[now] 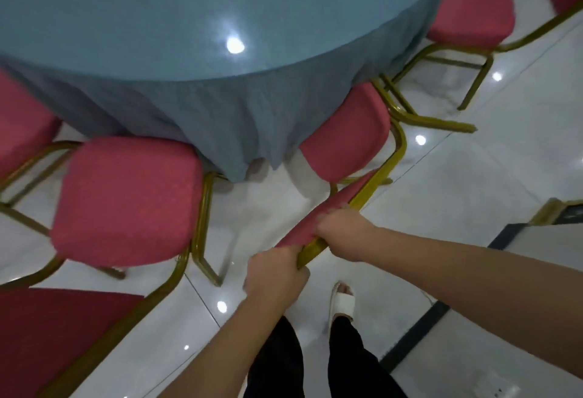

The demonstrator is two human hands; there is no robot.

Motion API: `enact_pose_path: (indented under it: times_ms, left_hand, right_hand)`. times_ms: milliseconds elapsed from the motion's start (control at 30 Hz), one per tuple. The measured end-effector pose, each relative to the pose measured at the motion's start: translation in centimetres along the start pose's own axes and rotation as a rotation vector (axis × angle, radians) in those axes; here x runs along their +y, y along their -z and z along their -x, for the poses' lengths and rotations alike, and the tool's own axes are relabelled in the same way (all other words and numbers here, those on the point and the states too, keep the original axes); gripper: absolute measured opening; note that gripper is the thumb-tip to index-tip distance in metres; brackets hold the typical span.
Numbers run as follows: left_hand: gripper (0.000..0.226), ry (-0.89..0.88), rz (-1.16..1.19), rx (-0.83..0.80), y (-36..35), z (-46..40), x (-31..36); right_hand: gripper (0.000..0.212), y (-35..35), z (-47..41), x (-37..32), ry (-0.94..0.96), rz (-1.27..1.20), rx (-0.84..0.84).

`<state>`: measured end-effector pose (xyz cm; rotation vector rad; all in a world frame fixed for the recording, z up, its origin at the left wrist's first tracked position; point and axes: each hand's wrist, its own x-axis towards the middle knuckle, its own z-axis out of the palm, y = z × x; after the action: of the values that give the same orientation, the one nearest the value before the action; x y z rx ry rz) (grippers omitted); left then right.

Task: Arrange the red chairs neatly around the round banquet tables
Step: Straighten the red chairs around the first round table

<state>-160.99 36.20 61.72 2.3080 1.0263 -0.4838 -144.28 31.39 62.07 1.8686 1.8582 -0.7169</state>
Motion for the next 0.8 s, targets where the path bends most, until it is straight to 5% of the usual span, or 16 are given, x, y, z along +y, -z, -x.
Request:
enact_pose_path:
  times_ms: [133, 200, 300, 433, 633, 800]
  left_hand:
    - [0.036, -0.213, 0.171, 0.127, 7.2, 4.2, 1.3]
    - [0.055, -0.252, 0.296, 0.020, 9.1, 6.2, 0.9]
    - [0.067, -0.150, 0.383, -0.133, 9.1, 8.2, 0.1]
    - [0.068, -0.124, 0.359, -0.086, 6.4, 10.0, 5.1]
    - [0.077, -0.134, 0.339, -0.048, 3.8, 9.2, 14.7]
    - [0.046, -0.170, 0.186, -0.027, 5.2, 8.0, 21.4]
  right_hand:
    - [0.038, 4.9, 5.3, 2.9, -0.060, -0.286, 0.092]
    - [0.038, 6.5, 8.7, 4.8, -0.054, -0.391, 0.124]
    - [0.033, 7.0, 13.8, 8.2, -0.039, -0.559, 0.178]
    - [0.036, 5.2, 19.2, 13.3, -0.044, -0.726, 0.265]
    - [0.041, 3.3, 25.9, 20.7, -0.149, -0.635, 0.389]
    - [0.064, 3.4, 28.7, 20.7, -0.118, -0.456, 0.482]
